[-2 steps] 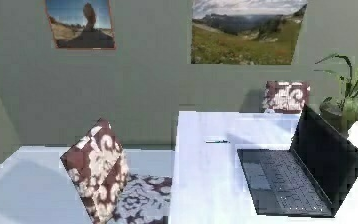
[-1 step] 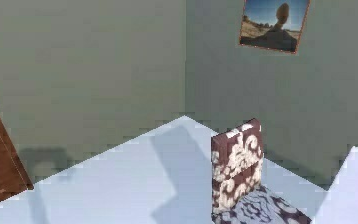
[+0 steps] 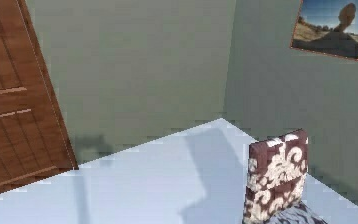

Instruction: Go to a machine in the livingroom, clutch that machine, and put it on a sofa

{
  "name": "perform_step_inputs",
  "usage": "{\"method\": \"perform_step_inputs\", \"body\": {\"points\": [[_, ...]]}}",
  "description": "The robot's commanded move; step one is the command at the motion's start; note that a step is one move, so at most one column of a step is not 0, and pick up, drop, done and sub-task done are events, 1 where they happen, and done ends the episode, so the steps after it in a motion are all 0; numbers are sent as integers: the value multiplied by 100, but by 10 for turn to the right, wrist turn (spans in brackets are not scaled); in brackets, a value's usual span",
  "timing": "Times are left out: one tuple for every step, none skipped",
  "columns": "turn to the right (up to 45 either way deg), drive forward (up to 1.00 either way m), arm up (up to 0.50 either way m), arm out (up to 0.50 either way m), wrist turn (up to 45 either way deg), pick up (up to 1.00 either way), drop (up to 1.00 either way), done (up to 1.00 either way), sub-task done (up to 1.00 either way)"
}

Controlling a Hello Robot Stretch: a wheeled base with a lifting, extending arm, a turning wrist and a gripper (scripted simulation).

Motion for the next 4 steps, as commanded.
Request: {"method": "perform_step_inputs", "body": {"points": [[0,0,50,0,0,0,0,0,0],[0,0,36,0,0,0,0,0,0],[0,0,0,26,0,0,0,0,0],[0,0,0,0,450,0,0,0,0]]}}
